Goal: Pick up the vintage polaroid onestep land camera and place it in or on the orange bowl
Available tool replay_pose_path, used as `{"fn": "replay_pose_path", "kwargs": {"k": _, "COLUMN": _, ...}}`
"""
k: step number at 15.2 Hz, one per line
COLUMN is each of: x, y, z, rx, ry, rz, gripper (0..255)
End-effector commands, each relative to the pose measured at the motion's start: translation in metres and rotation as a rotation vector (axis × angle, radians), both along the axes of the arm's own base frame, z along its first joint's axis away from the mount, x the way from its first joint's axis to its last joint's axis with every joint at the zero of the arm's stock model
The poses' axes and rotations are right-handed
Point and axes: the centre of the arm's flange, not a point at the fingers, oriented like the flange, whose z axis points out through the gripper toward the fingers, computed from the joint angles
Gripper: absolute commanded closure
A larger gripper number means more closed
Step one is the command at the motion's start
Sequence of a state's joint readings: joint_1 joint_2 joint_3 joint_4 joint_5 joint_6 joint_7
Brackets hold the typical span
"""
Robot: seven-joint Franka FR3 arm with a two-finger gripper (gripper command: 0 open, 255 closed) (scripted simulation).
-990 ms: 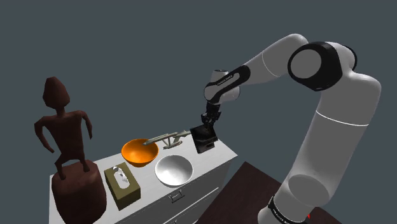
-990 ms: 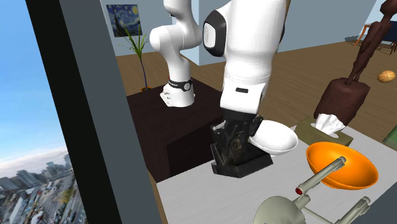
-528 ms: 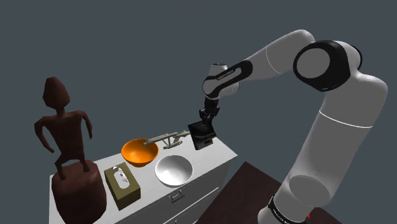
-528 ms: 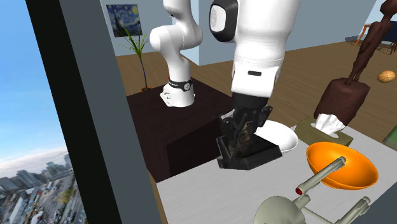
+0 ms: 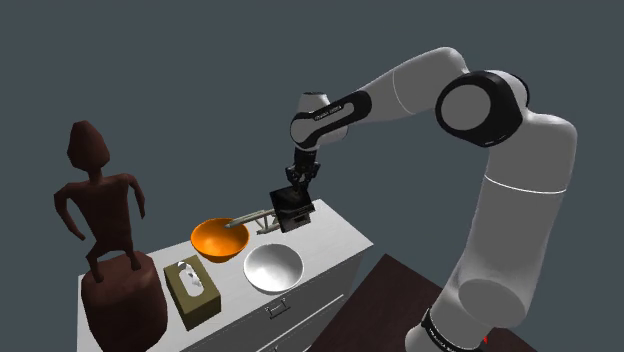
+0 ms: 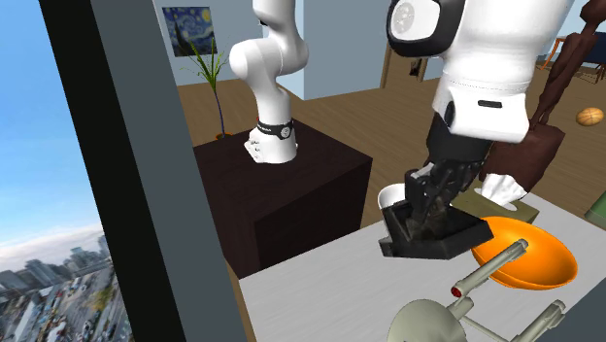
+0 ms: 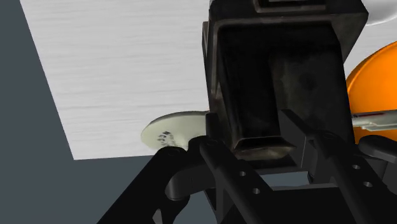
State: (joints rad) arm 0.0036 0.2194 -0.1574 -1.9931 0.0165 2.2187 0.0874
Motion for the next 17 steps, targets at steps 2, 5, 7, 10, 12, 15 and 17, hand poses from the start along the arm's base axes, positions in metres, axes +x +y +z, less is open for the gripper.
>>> {"fn": "replay_pose_path", "kwargs": {"k": 2, "x": 0.025, "y": 0.034, "z": 0.003, "rx": 0.0, "ry": -0.002, "rz": -0.001, "gripper": 255}}
{"fn": "replay_pose_path", "kwargs": {"k": 5, "x": 0.051, "y": 0.063, "z": 0.007, "rx": 0.0, "ry": -0.002, "rz": -0.001, "gripper": 255}}
{"fn": "replay_pose_path", "kwargs": {"k": 7, "x": 0.068, "y": 0.083, "z": 0.009, "rx": 0.0, "ry": -0.002, "rz": -0.001, "gripper": 255}}
{"fn": "replay_pose_path", "kwargs": {"k": 10, "x": 0.094, "y": 0.113, "z": 0.013, "rx": 0.0, "ry": -0.002, "rz": -0.001, "gripper": 255}}
{"fn": "replay_pose_path", "kwargs": {"k": 12, "x": 0.112, "y": 0.133, "z": 0.015, "rx": 0.0, "ry": -0.002, "rz": -0.001, "gripper": 255}}
{"fn": "replay_pose_path", "kwargs": {"k": 15, "x": 0.138, "y": 0.162, "z": 0.019, "rx": 0.0, "ry": -0.002, "rz": -0.001, "gripper": 255}}
{"fn": "replay_pose_path", "kwargs": {"k": 17, "x": 0.155, "y": 0.182, "z": 0.021, "rx": 0.0, "ry": -0.002, "rz": -0.001, "gripper": 255}}
